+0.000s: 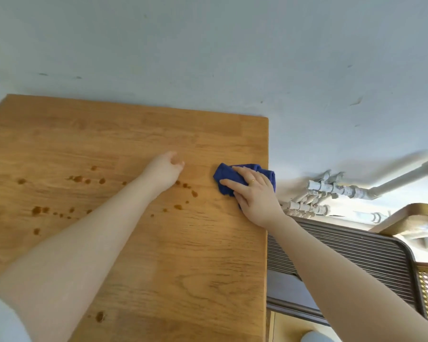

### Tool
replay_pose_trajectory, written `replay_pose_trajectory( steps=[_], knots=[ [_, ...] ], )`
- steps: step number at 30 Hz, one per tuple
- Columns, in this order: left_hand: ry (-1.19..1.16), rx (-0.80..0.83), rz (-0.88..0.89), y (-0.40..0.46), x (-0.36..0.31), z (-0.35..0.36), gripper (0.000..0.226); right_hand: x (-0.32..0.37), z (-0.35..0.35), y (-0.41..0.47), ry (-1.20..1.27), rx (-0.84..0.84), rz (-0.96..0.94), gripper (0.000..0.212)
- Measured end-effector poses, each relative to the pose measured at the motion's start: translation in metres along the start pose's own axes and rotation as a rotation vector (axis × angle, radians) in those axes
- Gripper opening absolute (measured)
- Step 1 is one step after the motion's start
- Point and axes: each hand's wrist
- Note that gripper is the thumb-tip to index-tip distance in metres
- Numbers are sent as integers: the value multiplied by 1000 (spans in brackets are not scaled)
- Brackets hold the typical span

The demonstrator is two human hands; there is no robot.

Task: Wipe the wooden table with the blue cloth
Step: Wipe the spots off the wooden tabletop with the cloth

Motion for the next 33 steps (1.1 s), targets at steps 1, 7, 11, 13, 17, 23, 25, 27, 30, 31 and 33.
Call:
replay_pose_trajectory(
  steps=[1,7,11,13,17,23,25,27,30,31,33],
  knots=[
    [34,-7,36,-9,5,-1,54,-2,1,2,-14,-2,-8,39],
    [547,-71,0,-17,54,0,110,-10,5,48,-102,-26,228,38],
    [726,-111,8,-9,76,9,130,7,10,19,-96,-52,113,39],
    [754,-137,31,-5,78,9,130,12,10,1,-76,-17,27,43],
    [748,-143,59,0,77,7,131,-3,6,14,-84,7,-21,44],
    [814,-83,94,1,83,-5,132,15,19,55,-115,-61,338,39],
    [813,-25,132,3,85,-15,132,41,26,44,-71,-36,296,39],
    [810,8,178,6,86,-24,130,69,34,24,-55,-28,203,43],
    [852,15,252,11,86,-35,127,87,37,7,-60,49,126,45],
    [874,11,275,13,87,-37,126,84,35,9,-63,64,111,45],
    [935,-19,329,18,87,-40,123,70,34,20,-77,44,128,45]
  ],
)
Point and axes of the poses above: each hand's wrist, its own y-axis towards the middle knuckle, its own z-axis out of the palm, x = y × z, and after that the axes turned 15 degrees about -z, right-handed
